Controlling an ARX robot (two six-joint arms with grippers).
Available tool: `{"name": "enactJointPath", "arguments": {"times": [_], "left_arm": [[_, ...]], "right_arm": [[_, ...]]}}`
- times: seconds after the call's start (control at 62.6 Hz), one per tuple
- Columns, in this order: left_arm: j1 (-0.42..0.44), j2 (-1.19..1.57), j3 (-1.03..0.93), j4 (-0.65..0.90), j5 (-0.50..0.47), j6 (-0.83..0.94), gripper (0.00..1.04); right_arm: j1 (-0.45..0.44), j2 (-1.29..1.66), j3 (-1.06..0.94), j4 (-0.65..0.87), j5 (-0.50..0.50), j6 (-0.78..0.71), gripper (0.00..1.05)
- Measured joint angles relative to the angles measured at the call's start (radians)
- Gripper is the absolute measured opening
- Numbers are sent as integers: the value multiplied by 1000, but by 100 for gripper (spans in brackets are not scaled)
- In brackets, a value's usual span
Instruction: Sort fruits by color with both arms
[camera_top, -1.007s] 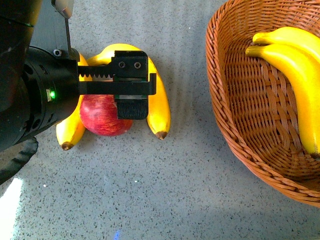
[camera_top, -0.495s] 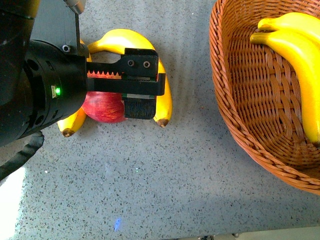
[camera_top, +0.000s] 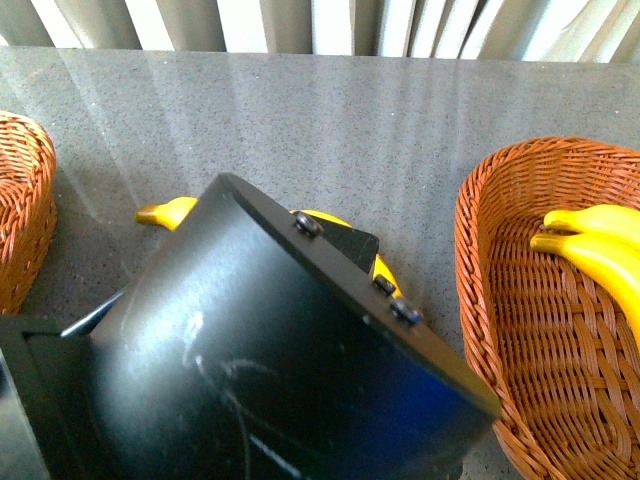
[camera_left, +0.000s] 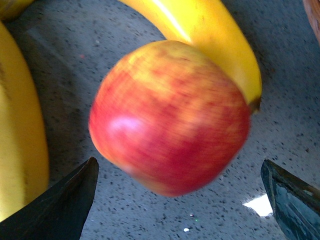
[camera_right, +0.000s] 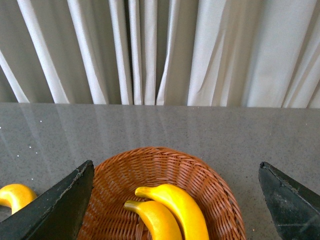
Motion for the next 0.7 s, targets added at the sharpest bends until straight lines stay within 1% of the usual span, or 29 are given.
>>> {"name": "enactJointPath", "arguments": {"times": [0.128, 0.176, 0.208, 0.272, 0.32, 0.432, 0.479, 0.703], "left_arm": [[4, 3, 0, 0, -10, 0, 95], [4, 3, 0, -2, -11, -1, 87], [4, 3, 0, -2, -11, -1, 87], [4, 3, 0, -2, -12, -1, 89], [4, 4, 0, -2, -12, -1, 89], [4, 5, 0, -2, -19, -1, 77], [4, 5, 0, -2, -20, -1, 75], [3, 5, 0, -3, -22, -1, 73]], "right_arm": [[0, 0, 0, 0, 0, 0, 96], [0, 0, 0, 0, 0, 0, 96], [0, 0, 0, 0, 0, 0, 96], [0, 0, 0, 0, -1, 0, 96], [0, 0, 0, 0, 0, 0, 96], [0, 0, 0, 0, 0, 0, 96], [0, 0, 0, 0, 0, 0, 96], [0, 0, 0, 0, 0, 0, 96]]}}
